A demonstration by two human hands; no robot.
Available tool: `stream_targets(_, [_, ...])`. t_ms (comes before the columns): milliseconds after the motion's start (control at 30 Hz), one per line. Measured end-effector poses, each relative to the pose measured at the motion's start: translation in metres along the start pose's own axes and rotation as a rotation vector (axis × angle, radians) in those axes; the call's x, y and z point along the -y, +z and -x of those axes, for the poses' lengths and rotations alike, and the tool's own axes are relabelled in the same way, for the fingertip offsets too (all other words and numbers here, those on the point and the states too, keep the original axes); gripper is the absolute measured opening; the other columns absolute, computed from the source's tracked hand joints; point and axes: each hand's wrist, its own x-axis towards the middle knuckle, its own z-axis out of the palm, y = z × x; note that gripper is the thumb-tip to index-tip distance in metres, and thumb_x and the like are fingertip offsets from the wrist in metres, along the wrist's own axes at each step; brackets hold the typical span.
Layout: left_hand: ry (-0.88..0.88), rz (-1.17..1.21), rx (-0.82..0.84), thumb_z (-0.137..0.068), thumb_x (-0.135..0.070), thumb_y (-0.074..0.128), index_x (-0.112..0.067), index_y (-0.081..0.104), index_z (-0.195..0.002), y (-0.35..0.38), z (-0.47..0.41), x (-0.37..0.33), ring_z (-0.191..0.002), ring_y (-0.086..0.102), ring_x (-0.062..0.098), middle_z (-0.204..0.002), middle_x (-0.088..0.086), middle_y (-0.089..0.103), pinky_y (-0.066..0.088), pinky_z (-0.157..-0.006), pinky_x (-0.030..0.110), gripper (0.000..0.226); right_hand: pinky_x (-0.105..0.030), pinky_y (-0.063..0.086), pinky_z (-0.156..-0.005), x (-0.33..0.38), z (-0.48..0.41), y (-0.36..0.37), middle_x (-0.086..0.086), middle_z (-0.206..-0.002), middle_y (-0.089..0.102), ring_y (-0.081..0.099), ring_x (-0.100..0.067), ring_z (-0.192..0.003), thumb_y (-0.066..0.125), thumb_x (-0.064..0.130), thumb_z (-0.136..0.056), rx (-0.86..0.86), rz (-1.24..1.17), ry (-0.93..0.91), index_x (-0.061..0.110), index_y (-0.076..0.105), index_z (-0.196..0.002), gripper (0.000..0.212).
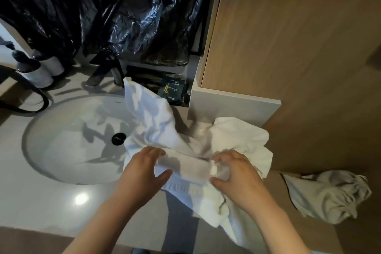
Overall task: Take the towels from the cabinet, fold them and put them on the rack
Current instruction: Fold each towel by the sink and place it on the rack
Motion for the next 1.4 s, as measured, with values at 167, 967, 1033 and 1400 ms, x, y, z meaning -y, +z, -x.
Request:
stream_targets(167, [0.004,-0.036,0.039,-0.077,-0.041,0.078,-0.026,0.061,-0.125,0.008,-0.003,0.004,-0.117,0.051,0.011,-0.128,-0.011,0.059,0.041,-0.1,0.024,0.053,-0.042,0.016,-0.12,-0.006,-0.007,0.006,0.012,-0.133,0.05,0.041,-0.014,-0.13,0.068,0.051,-0.083,0.064,0.106,-0.023,0.042,0.05,-0.133,0.054])
stream_targets(967, [0.217,0.096,0.074,-0.083,-0.039,0.072,-0.023,0.047,-0.141,-0.014,-0.053,0.018,-0.108,0.058,0.014,-0.149,-0.006,0.037,0.052,-0.091,0.033,0.065,-0.037,0.027,-0.105,-0.005,-0.046,0.007,0.017,-0.135,0.054,0.057,-0.011,-0.115,0.072,0.045,-0.085,-0.06,-0.002,0.074,0.039,0.061,-0.122,0.039])
stream_targets(1033, [0.253,0.049,0.101,-0.082,-0.035,0.074,-0.022,0.047,-0.142,-0.012,-0.064,0.017,-0.108,0.059,0.018,-0.152,-0.004,0.034,0.051,-0.091,0.033,0.067,-0.035,0.018,-0.108,-0.007,-0.047,0.009,0.019,-0.151,0.038,0.048,-0.009,-0.128,0.069,0.05,-0.086,-0.002,0.064,0.092,0.043,0.053,-0.136,0.053])
stream_targets(1400, [0.345,0.032,-0.039,-0.087,-0.02,0.07,-0.009,0.059,-0.087,-0.032,-0.092,0.006,-0.072,0.054,0.025,-0.077,-0.003,0.054,0.039,-0.06,0.031,0.015,-0.027,0.03,-0.113,-0.01,-0.053,-0.001,0.016,-0.139,0.053,0.035,-0.005,-0.137,0.071,0.038,-0.087,-0.121,-0.228,-0.057,0.031,0.058,-0.132,0.047])
